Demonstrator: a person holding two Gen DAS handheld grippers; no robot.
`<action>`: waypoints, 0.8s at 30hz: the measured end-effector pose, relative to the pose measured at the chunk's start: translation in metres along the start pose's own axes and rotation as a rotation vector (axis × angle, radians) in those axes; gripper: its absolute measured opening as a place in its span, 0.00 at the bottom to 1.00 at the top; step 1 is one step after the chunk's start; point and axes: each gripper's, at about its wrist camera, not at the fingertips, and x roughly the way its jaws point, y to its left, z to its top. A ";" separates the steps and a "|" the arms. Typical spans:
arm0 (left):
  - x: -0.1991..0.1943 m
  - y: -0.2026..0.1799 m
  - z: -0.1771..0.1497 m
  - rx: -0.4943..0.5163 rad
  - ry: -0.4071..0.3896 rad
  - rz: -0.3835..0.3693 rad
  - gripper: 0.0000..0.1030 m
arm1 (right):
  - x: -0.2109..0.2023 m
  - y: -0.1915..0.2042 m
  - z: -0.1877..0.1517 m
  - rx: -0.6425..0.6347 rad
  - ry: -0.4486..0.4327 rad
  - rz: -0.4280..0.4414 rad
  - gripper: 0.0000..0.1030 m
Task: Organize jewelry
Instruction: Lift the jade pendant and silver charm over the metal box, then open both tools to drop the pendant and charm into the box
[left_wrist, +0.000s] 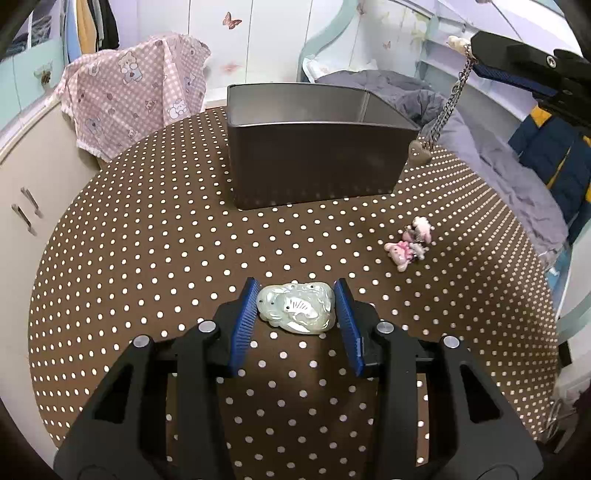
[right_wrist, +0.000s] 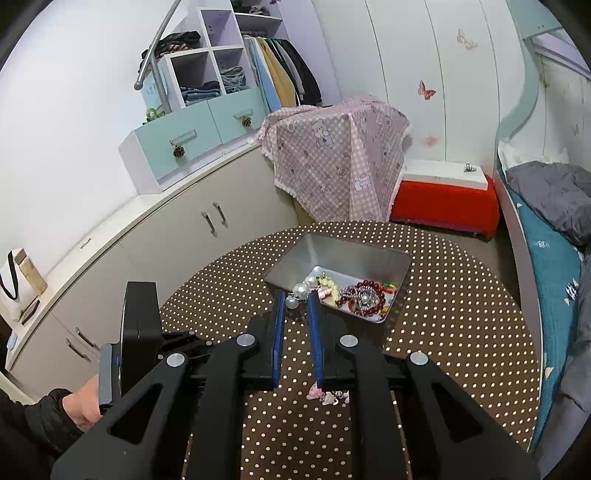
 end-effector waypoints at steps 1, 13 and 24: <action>-0.003 0.001 0.000 -0.004 -0.006 -0.001 0.40 | -0.002 0.000 0.002 -0.004 -0.006 -0.002 0.11; -0.078 0.010 0.067 0.003 -0.227 0.012 0.40 | -0.034 0.002 0.051 -0.063 -0.121 -0.018 0.11; -0.065 0.008 0.140 0.004 -0.270 -0.014 0.41 | -0.007 -0.019 0.090 -0.016 -0.112 0.012 0.11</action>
